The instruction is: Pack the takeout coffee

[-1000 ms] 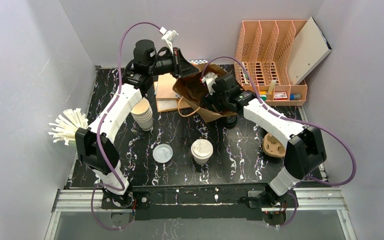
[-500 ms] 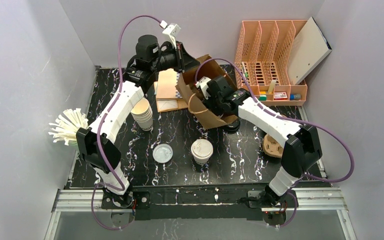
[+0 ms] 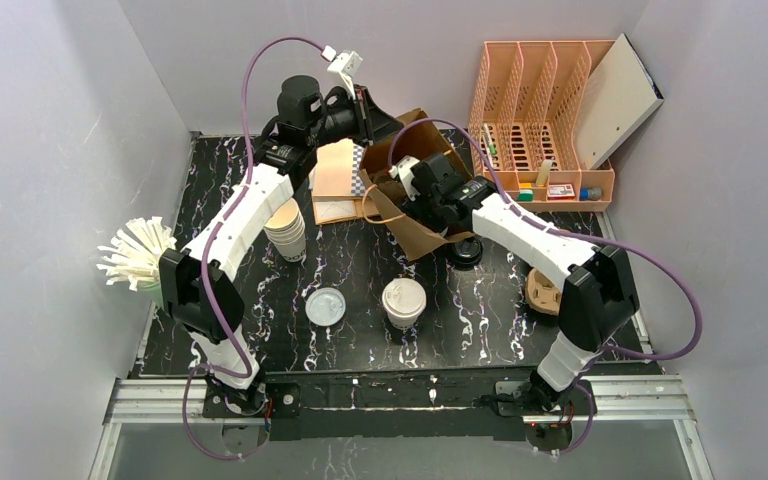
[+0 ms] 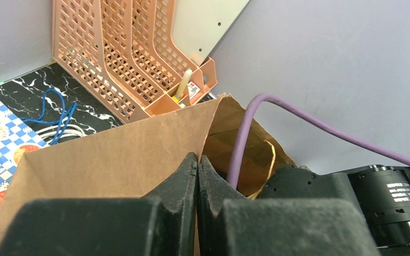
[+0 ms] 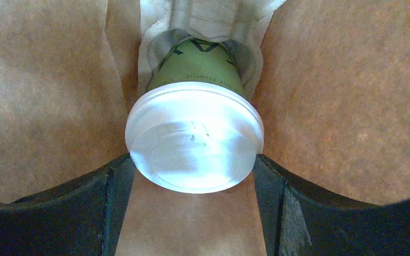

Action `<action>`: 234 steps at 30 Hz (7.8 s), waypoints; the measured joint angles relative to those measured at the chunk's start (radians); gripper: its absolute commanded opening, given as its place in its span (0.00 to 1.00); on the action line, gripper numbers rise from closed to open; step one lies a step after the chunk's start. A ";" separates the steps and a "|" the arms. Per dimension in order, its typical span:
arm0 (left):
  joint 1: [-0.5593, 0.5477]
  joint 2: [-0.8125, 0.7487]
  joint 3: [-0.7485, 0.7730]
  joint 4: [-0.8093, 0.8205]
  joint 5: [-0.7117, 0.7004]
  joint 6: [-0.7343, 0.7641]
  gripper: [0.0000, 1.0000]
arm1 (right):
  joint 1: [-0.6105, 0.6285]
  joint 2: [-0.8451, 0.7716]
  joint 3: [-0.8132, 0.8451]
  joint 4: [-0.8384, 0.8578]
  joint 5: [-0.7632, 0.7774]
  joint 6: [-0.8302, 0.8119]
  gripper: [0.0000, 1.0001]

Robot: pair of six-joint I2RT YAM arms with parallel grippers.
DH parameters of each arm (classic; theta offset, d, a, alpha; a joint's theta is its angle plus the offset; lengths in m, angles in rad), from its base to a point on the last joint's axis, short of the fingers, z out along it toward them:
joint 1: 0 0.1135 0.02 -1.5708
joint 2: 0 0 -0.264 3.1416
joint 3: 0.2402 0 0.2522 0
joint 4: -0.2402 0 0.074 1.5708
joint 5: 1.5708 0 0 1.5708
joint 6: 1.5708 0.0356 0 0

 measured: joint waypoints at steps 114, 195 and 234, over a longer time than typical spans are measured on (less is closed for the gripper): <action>-0.008 -0.043 -0.080 -0.177 -0.232 0.004 0.04 | -0.055 -0.277 0.132 0.279 -0.243 0.046 0.98; -0.008 -0.026 0.218 -0.692 -0.132 0.291 0.04 | -0.393 0.272 0.813 -0.287 -0.198 0.457 0.01; -0.005 0.371 0.580 -0.554 -0.116 0.253 0.51 | -0.387 0.008 0.572 -0.312 -0.245 0.860 0.68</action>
